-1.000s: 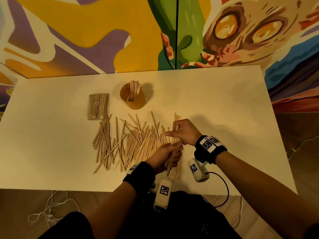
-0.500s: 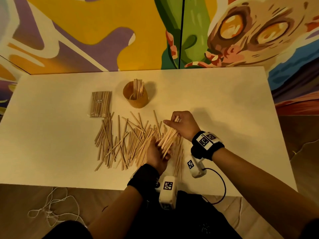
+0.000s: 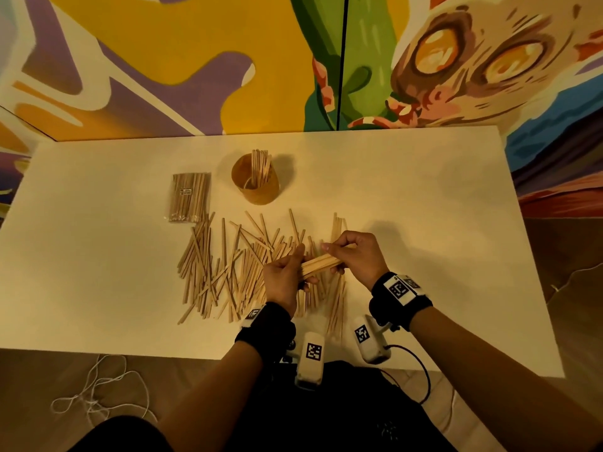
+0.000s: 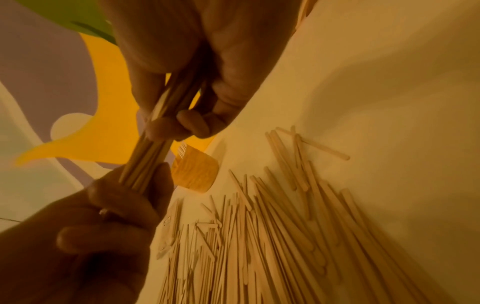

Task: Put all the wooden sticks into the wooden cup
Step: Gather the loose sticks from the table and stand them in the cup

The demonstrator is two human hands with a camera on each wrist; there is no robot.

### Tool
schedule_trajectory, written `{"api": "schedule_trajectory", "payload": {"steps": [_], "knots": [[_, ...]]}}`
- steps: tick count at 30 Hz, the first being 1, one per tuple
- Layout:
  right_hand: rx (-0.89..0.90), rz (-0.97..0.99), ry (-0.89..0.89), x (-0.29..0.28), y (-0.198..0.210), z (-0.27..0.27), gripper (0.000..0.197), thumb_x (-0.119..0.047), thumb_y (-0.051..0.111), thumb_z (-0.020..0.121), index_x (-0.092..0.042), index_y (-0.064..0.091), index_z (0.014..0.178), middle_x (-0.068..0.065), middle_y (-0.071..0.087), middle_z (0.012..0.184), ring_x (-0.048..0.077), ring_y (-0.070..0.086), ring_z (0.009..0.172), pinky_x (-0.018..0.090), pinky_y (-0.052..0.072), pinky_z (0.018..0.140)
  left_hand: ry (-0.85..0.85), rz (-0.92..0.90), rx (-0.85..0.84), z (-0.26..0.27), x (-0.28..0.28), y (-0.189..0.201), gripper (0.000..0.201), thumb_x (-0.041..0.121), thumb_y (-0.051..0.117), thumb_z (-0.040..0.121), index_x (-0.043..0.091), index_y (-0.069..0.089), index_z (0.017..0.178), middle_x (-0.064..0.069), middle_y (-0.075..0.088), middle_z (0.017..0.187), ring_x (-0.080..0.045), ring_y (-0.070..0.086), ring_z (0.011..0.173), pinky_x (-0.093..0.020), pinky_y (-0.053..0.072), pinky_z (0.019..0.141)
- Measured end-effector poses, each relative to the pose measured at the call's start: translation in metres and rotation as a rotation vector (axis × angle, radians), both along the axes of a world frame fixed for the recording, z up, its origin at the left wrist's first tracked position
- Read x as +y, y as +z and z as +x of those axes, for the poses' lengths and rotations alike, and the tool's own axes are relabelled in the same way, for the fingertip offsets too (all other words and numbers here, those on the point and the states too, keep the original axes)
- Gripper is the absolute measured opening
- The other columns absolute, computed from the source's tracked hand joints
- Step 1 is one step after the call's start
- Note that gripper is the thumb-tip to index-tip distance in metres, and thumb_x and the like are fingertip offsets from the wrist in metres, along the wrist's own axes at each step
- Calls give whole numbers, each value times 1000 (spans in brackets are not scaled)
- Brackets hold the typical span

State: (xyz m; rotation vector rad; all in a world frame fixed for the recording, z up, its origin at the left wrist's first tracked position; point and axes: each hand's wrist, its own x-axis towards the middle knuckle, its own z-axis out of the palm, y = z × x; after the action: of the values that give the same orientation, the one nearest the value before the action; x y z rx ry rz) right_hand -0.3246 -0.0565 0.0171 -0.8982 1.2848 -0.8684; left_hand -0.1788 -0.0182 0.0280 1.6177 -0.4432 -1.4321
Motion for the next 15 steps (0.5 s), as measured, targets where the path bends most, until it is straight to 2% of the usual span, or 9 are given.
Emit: {"api": "schedule_trajectory", "payload": {"steps": [2, 4, 7, 11, 13, 15], "knots": [[-19, 13, -15, 1, 1, 0, 28, -9, 75, 82, 9, 56, 71, 11, 62, 53, 28, 59, 41, 25, 41, 39, 32, 3, -45, -3, -1, -1, 36, 32, 65, 91, 3, 66, 70, -15, 69, 63, -19, 59, 38, -20, 34, 33], [-26, 27, -49, 1, 2, 1, 30, -12, 76, 82, 1, 53, 66, 12, 63, 53, 29, 58, 41, 25, 40, 38, 48, 4, -72, -6, -1, -1, 38, 34, 65, 91, 3, 64, 68, -15, 68, 61, -20, 59, 38, -20, 34, 33], [-12, 35, -101, -2, 0, -2, 37, -13, 77, 81, -5, 48, 60, 10, 62, 48, 28, 57, 38, 24, 38, 37, -11, -17, -87, -10, -1, -1, 40, 34, 59, 95, 2, 65, 71, -17, 69, 65, -21, 62, 42, -21, 36, 34], [27, 25, -30, -13, -1, -15, 38, -11, 77, 80, -7, 47, 57, 17, 56, 47, 25, 53, 31, 21, 35, 33, -322, 1, -50, -6, 4, 4, 40, 35, 51, 99, 4, 70, 82, -16, 70, 67, -20, 64, 49, -21, 38, 39], [58, 46, 109, -21, 0, -24, 35, -12, 77, 80, -3, 49, 61, 18, 54, 49, 24, 52, 31, 22, 34, 34, -500, 47, 20, 1, 3, 10, 40, 36, 49, 99, 4, 71, 87, -16, 70, 71, -20, 66, 54, -22, 43, 43], [80, 57, 262, -27, 3, -30, 32, -14, 78, 79, 0, 53, 65, 19, 50, 55, 24, 52, 32, 23, 35, 36, -642, 120, 138, 5, 0, 16, 41, 37, 48, 99, 4, 71, 98, -15, 71, 80, -23, 68, 63, -27, 51, 52]]}}
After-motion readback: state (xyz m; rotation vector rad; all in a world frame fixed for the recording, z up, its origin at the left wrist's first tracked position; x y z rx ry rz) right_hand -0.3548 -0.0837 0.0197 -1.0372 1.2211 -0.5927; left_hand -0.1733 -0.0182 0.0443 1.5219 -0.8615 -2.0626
